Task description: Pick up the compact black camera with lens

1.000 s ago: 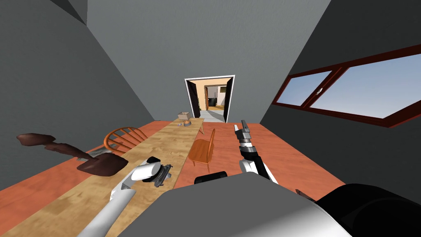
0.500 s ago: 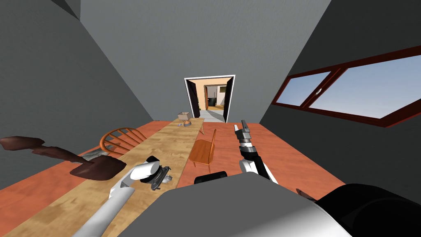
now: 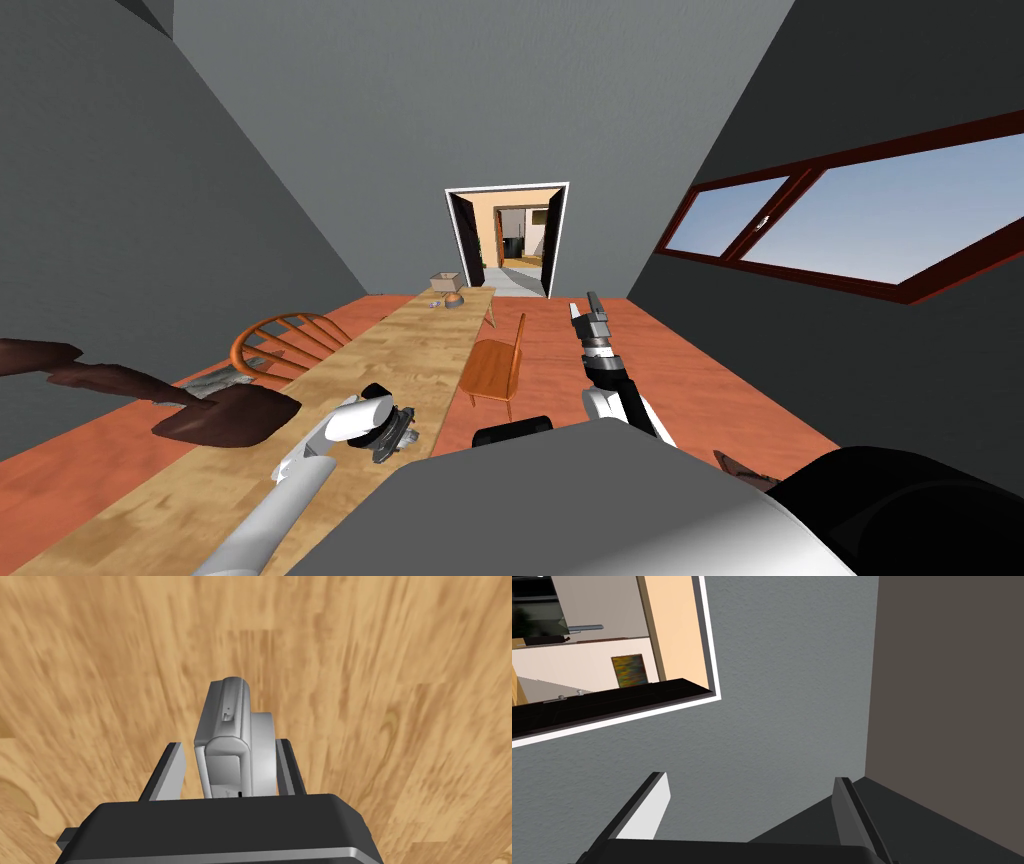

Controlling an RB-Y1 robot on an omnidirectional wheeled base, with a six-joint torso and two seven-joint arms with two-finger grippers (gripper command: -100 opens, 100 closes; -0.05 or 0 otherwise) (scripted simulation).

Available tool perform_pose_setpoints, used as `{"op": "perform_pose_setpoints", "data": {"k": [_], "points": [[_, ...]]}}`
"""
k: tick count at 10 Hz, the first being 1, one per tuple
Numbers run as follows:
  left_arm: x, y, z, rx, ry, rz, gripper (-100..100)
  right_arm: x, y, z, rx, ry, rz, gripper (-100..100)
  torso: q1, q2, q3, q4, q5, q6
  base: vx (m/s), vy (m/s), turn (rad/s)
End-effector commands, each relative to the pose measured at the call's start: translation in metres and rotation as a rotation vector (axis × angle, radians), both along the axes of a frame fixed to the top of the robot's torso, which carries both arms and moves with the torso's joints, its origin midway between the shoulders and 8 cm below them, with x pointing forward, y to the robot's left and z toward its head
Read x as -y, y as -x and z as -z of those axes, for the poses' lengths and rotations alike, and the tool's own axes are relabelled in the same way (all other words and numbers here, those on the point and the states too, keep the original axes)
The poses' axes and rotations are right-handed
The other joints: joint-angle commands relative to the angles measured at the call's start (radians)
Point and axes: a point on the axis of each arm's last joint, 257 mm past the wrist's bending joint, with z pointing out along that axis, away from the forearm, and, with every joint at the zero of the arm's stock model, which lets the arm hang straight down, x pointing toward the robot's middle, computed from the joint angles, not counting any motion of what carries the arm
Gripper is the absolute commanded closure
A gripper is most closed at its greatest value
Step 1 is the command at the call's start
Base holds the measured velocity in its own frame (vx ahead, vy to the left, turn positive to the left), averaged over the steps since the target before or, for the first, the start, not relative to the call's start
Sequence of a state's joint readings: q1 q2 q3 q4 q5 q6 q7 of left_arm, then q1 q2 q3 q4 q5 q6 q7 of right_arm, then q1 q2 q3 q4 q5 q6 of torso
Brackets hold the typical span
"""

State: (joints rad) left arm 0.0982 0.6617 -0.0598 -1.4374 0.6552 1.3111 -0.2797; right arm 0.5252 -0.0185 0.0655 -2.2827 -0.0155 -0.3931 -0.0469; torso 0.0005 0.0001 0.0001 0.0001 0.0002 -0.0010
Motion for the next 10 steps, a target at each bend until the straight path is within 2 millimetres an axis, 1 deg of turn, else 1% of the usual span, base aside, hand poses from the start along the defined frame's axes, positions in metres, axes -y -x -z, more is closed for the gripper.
{"op": "perform_pose_setpoints", "data": {"k": [1, 4, 5, 6, 8, 9, 10], "points": [[0.0, 0.0, 0.0, 0.0, 0.0, 0.0, 100, 0.0, 0.0, 0.0, 0.0, 0.0, 0.0, 0, 0.0, 0.0, 0.0, 0.0, 0.0, 0.0, 0.0, 0.0, 0.0], [0.0, 0.001, 0.0, -0.002, 0.0, 0.0, 100, 0.0, 0.0, 0.0, 0.0, 0.0, 0.0, 0, 0.0, -0.001, 0.0, 0.0, 0.0, 0.0, 0.0, 0.0, 0.0], [0.0, 0.001, 0.0, -0.002, 0.0, 0.0, 0, 0.0, 0.0, 0.0, 0.0, 0.0, 0.0, 0, 0.0, -0.001, 0.0, 0.0, 0.0, 0.0, 0.0, 0.0, 0.0], [-0.002, 0.0, -0.007, 0.0, 0.0, 0.004, 100, 0.0, 0.0, 0.0, 0.0, 0.0, 0.0, 0, 0.0, -0.001, 0.0, 0.0, 0.0, 0.0, 0.003, -0.012, 0.054], [-0.004, -0.003, -0.02, -0.001, 0.001, 0.013, 100, 0.0, 0.0, 0.0, 0.0, 0.0, 0.0, 0, -0.002, 0.0, 0.0, 0.0, -0.001, -0.001, 0.004, -0.027, 0.066], [-0.004, -0.003, -0.016, 0.001, 0.001, 0.011, 100, 0.0, 0.0, 0.0, 0.0, 0.0, 0.0, 0, -0.002, -0.001, 0.0, 0.0, -0.001, 0.0, 0.003, -0.012, 0.009], [-0.004, -0.003, -0.017, 0.0, 0.001, 0.01, 0, 0.0, 0.0, 0.0, 0.0, 0.0, 0.0, 0, -0.001, -0.001, 0.0, 0.0, 0.0, 0.0, 0.0, 0.0, 0.0]]}}
